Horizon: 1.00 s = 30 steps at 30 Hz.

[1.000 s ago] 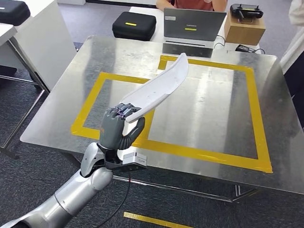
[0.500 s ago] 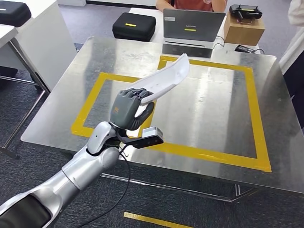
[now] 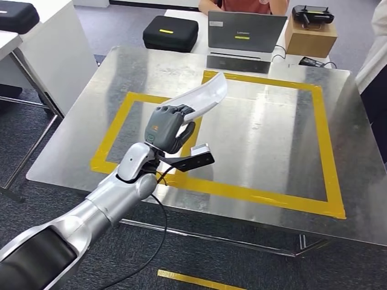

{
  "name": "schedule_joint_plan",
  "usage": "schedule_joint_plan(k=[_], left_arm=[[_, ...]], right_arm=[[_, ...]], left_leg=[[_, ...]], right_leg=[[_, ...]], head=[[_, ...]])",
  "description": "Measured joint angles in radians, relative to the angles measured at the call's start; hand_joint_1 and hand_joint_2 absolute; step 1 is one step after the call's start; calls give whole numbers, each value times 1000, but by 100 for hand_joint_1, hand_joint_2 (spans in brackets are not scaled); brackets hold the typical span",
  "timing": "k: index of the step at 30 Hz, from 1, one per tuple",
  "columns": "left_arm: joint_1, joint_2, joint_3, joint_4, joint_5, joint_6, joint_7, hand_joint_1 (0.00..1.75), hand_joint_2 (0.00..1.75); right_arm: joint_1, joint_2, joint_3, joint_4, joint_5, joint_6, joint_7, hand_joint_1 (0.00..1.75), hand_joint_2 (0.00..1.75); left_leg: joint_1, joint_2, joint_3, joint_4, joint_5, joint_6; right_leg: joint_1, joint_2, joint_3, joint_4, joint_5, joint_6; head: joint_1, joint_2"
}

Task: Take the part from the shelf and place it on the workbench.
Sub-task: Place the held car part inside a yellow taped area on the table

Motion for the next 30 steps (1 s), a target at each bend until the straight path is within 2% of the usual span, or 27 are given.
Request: schedule_joint_plan(k=[11, 30], left_arm=[[-38, 0, 11, 99, -91, 3, 73, 175, 175], [-43, 19, 19, 194, -190, -15, 151, 175, 175]], right_arm=[[-1, 0, 0, 0, 12, 0, 7, 0, 0], [-1, 0, 0, 0, 20, 0, 9, 0, 0]], left_leg=[[0, 0, 0, 0, 0, 0], [0, 0, 0, 0, 0, 0]], right_leg=[[0, 0, 0, 0, 0, 0], [0, 0, 0, 0, 0, 0]], head=[[0, 0], [0, 0]])
